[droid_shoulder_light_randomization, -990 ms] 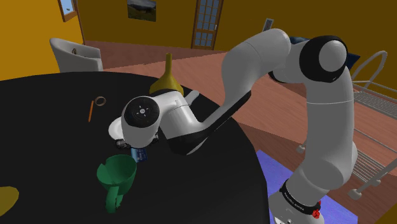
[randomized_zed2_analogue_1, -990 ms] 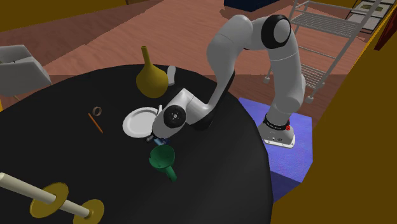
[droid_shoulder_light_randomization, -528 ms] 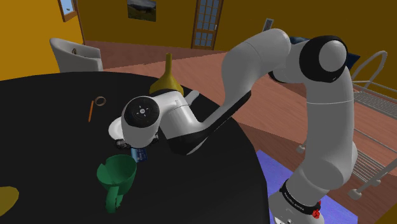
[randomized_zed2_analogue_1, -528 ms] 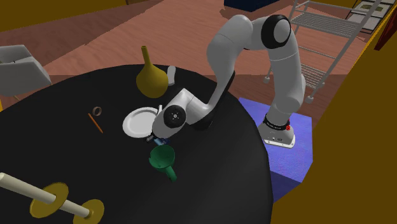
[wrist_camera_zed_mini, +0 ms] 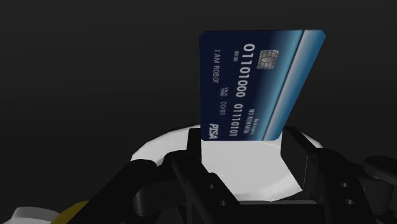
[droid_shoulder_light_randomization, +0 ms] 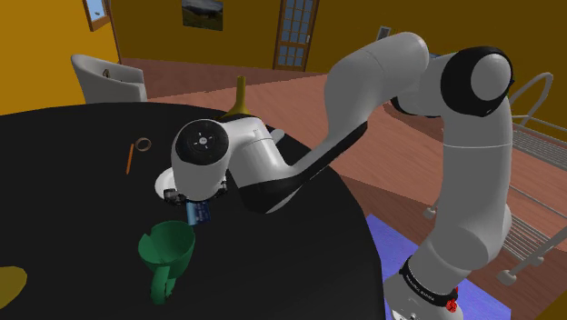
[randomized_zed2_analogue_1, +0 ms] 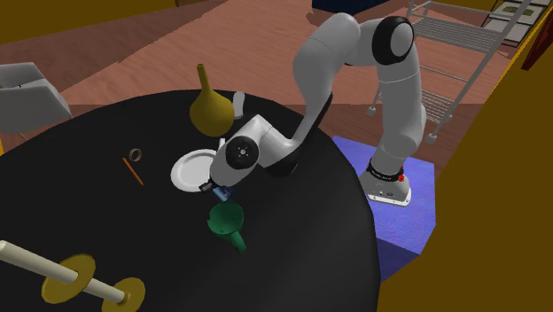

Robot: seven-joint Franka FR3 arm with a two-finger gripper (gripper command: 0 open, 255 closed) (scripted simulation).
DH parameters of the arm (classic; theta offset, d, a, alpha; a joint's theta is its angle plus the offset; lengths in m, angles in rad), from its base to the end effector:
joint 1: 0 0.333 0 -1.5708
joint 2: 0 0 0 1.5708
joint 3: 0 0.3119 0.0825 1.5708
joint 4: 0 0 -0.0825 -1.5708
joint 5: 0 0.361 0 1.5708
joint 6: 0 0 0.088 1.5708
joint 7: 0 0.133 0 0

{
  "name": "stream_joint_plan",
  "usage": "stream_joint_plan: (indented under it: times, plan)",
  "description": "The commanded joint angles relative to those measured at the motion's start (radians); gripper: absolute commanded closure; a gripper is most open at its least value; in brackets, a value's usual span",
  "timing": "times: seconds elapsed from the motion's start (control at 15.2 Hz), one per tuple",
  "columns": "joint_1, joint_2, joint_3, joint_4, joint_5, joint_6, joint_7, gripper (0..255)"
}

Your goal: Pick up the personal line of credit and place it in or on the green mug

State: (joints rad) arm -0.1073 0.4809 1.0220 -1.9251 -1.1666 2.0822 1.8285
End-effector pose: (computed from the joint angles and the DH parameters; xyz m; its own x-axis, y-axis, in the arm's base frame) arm 0.4488 0.4080 0.3349 0.7881 -0.2734 0.5515 -0.3300 -0.9440 0.0037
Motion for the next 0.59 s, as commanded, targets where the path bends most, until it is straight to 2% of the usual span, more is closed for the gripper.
stream_joint_plan:
  times: [0.0,0.53]
  plan:
    - [-0.011,-0.015,0.014,0.008,0.022,-0.008,-0.022,255]
    - [-0.053,-0.076,0.066,0.038,0.104,-0.041,-0.097,255]
